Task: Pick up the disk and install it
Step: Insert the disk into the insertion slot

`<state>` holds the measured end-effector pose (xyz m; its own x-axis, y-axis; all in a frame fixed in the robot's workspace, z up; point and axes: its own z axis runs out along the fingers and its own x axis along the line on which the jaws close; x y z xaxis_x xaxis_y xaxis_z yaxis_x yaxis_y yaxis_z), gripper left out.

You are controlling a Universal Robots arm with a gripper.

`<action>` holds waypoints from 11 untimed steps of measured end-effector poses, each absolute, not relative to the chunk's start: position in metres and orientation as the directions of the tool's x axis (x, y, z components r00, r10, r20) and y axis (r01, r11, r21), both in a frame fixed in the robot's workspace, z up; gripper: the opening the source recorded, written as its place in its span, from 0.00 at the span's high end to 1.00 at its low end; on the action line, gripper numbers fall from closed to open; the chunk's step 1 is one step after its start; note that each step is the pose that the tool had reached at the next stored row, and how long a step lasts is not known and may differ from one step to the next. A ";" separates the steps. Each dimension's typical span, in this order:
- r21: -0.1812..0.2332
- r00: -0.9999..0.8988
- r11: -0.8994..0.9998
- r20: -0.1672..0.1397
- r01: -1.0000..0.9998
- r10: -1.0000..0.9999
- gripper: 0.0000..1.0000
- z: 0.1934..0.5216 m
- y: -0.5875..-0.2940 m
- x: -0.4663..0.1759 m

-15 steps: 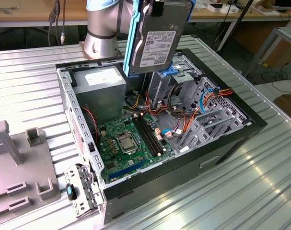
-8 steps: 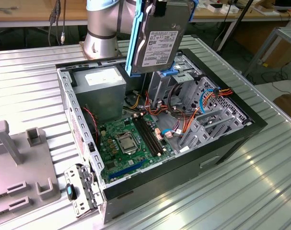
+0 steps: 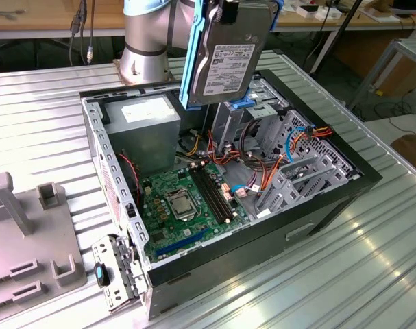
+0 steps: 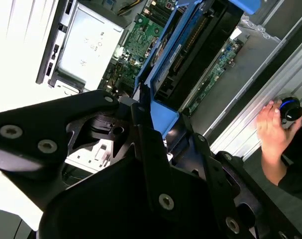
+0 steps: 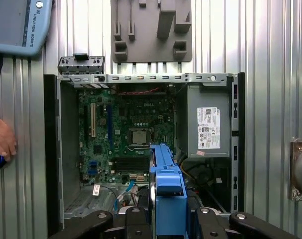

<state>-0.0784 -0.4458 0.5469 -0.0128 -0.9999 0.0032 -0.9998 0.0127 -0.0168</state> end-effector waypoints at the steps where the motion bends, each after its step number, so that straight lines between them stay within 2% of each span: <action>1: -0.017 -0.013 0.013 0.003 -1.000 -1.000 0.63 0.547 -0.446 -0.078; 11: -0.017 -0.013 0.013 0.004 -1.000 -1.000 0.63 0.546 -0.446 -0.065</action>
<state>-0.0655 -0.4459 0.5457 -0.0128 -0.9999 0.0039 -0.9998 0.0127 -0.0168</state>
